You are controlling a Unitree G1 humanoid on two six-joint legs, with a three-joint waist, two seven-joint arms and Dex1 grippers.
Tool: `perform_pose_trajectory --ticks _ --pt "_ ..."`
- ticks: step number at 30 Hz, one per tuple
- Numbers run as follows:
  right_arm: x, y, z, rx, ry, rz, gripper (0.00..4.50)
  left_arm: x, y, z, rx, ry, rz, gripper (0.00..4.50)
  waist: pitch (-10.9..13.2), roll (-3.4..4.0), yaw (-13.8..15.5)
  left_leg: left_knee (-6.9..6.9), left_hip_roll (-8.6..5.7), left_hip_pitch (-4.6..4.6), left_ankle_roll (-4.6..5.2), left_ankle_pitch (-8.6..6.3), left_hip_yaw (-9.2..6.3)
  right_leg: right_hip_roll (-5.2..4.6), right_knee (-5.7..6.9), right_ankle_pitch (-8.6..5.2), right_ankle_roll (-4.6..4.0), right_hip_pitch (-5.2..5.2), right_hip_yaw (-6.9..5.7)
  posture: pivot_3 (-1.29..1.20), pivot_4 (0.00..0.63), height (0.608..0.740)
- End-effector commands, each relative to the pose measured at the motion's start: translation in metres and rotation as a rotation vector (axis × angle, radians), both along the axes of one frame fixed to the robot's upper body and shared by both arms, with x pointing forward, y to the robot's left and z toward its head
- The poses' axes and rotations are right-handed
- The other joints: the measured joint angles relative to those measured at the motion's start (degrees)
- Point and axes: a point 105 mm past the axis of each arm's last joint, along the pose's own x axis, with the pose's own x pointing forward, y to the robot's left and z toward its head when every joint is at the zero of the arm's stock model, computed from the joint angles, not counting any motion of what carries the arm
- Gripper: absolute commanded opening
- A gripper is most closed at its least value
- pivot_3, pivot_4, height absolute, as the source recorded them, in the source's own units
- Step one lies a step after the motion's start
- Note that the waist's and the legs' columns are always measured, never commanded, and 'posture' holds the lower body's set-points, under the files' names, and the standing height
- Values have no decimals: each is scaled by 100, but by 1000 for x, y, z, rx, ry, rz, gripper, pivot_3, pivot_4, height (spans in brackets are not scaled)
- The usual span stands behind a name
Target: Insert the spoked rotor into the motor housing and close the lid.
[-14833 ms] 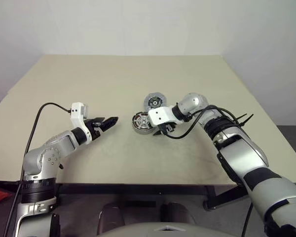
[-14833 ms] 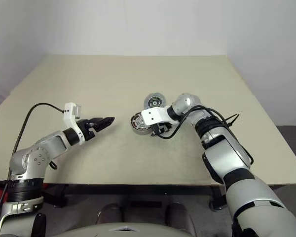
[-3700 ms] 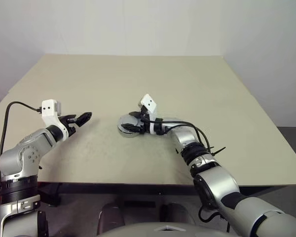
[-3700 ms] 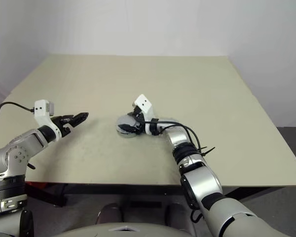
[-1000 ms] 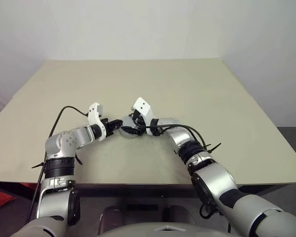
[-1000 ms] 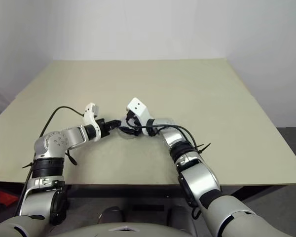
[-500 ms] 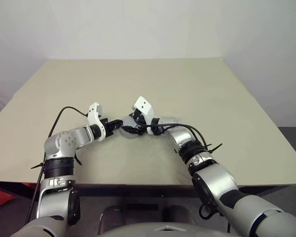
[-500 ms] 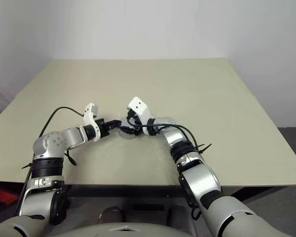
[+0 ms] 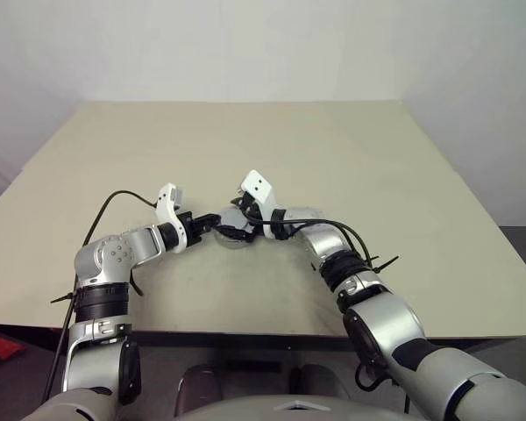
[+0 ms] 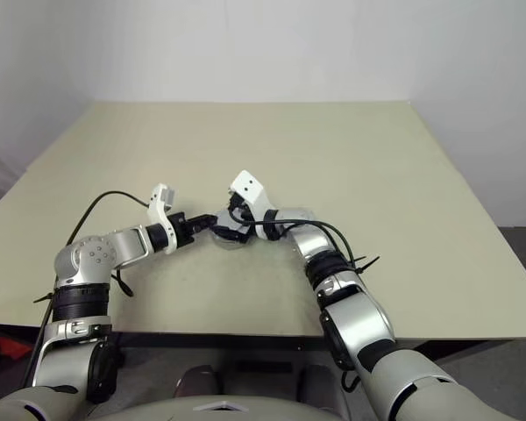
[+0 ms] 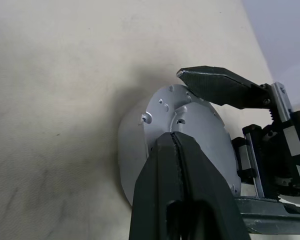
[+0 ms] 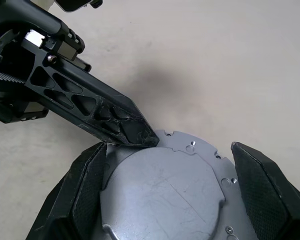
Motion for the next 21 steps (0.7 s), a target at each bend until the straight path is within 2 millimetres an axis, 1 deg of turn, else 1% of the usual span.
perform_pose_trajectory --ticks 1,4,7,15,21 --pt "4 8 36 138 -38 10 4471 -16 -22 -12 -47 79 -105 0 1 -1 0 -2 0 -2 0 0 0 0 -1 -2 -3 -1 0 0 0 740" --pt "5 8 51 214 -19 5 4471 -17 -24 -10 -57 78 -115 0 2 -3 -2 -3 2 -16 8 -4 1 0 -1 -15 -11 -8 -5 0 0 740" --pt "5 8 60 261 0 15 4471 -17 -24 -10 -58 79 -115 0 3 -4 -2 -3 4 -26 8 -4 0 1 -1 -26 -16 -15 -12 0 0 740" --pt "-3 9 62 248 -23 75 4471 -13 -19 -9 -52 75 -99 0 12 -8 -13 -2 6 -30 8 -4 1 0 0 -34 -20 -17 -17 0 0 740" --pt "-4 10 59 236 -31 76 4471 -12 -17 -8 -47 75 -90 0 16 -17 -12 -1 8 -30 7 -4 2 1 4 -34 -20 -18 -18 0 0 740"
